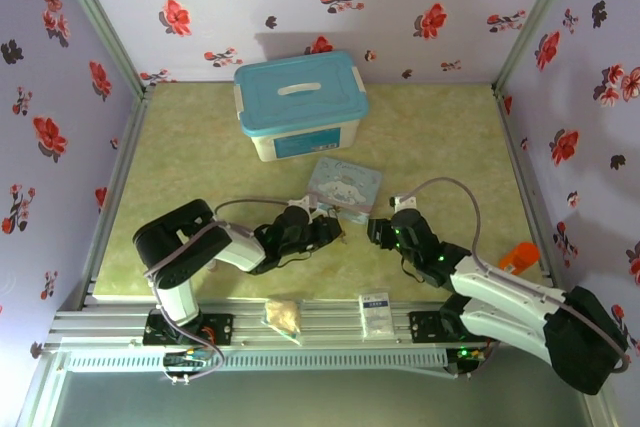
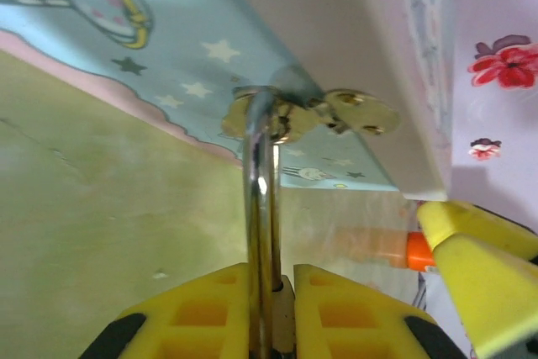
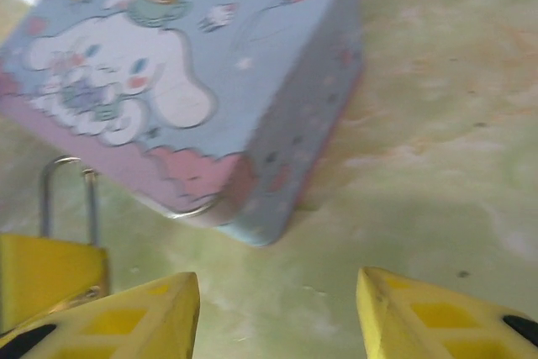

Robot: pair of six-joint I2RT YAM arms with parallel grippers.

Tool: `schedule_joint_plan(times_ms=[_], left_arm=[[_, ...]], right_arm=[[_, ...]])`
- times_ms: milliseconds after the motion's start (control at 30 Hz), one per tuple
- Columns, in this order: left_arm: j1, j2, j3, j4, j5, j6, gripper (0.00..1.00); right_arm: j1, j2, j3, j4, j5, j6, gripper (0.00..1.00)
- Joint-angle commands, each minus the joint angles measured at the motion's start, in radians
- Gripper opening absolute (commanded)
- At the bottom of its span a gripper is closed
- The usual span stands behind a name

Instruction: Unlock a padlock with a key

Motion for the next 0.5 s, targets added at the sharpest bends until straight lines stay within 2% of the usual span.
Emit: schedule_joint_plan(times_ms=[0, 133, 267, 333, 467], left_arm=[[0.037, -0.045, 0.029, -0.111, 0.038, 0.083, 0.0], [0.06, -0.088, 0.094, -0.36, 0.069, 0.21, 0.0], [0.064, -0.138, 0.19, -0.701, 0.003, 0.38, 0.01], [0.07, -0.139, 0.229, -0.805, -0.028, 0.444, 0.03], [0.085, -0.111, 0.27, -0.89, -0.031, 0.504, 0.03]], right_arm=[[-0.005, 0.06, 0.084, -0.085, 0.129, 0.039, 0.52], [-0.005, 0.153, 0.15, -0.103, 0.13, 0.043, 0.52], [-0.006, 0.195, 0.171, -0.096, 0.133, 0.044, 0.51], [-0.005, 0.199, 0.168, -0.09, 0.133, 0.047, 0.51], [-0.005, 0.199, 0.163, -0.085, 0.136, 0.047, 0.51]])
